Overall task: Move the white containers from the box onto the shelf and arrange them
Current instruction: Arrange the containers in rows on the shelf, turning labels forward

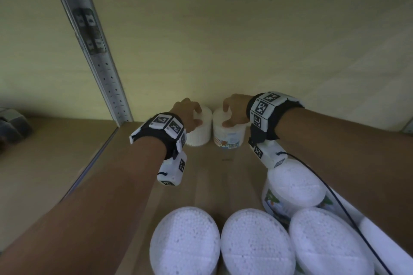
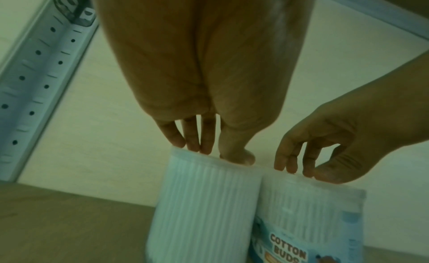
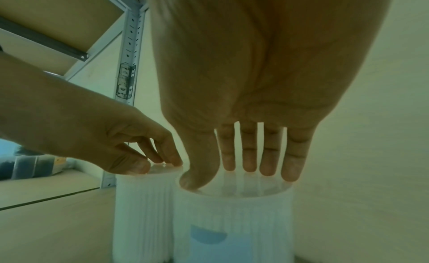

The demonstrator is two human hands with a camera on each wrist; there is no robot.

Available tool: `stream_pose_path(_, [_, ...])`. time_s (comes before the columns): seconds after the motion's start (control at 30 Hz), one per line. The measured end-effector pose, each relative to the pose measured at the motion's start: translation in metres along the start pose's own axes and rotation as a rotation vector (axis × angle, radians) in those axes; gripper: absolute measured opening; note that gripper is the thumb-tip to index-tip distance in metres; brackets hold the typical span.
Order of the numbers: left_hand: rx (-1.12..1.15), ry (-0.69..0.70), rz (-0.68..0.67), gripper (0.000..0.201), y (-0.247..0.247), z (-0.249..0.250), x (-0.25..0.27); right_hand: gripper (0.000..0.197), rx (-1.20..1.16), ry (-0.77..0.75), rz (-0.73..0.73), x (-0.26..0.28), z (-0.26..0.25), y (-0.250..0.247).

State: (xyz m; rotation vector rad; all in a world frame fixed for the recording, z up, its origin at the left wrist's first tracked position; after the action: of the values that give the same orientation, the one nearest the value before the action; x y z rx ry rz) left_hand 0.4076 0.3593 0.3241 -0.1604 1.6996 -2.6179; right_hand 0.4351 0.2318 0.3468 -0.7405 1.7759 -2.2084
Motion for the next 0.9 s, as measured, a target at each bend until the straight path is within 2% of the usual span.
stream_pose_path(0.1, [-0.012,0.003,0.000,0.039,0.000,0.002,0.001,0.053,-0.002,-0.024,0.007,0.004,0.003,-0.002])
stream_pose_path(0.17, [-0.029,0.003,-0.009,0.039,0.001,0.003,0.001,0.056,-0.028,-0.037,0.037,0.007,0.005,-0.005])
stream_pose_path(0.23, [-0.037,0.003,-0.014,0.040,0.001,0.004,0.001,0.058,-0.026,-0.073,-0.025,0.008,0.002,-0.002])
stream_pose_path(0.3, [-0.037,0.006,-0.012,0.040,0.000,0.004,0.002,0.056,-0.011,-0.090,-0.023,0.008,0.000,-0.005])
stream_pose_path(0.4, [-0.030,0.009,-0.007,0.039,0.000,0.003,0.003,0.051,-0.017,-0.057,0.048,0.006,0.003,-0.010])
stream_pose_path(0.47, [-0.025,0.007,-0.008,0.039,0.000,0.004,0.004,0.049,0.013,-0.011,0.043,0.004,0.005,-0.007])
stream_pose_path(0.6, [-0.031,0.007,-0.012,0.039,0.000,0.005,0.005,0.066,0.022,0.033,-0.021,-0.002,0.003,0.003])
stream_pose_path(0.9, [-0.030,0.014,-0.013,0.039,0.000,0.005,0.006,0.060,0.056,-0.018,0.002,-0.003,0.004,0.000])
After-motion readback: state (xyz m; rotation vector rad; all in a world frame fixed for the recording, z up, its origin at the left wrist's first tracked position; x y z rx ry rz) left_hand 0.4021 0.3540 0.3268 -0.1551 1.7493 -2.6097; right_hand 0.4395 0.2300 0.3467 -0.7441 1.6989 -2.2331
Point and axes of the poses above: each hand's wrist, its own x-axis away from the middle knuckle, its own y-axis out of the palm, z = x × y, the point moved 8 cm from there along -x, towards the middle knuckle, and after that the axes turned 8 degrees about x, right-handed, at the moved point
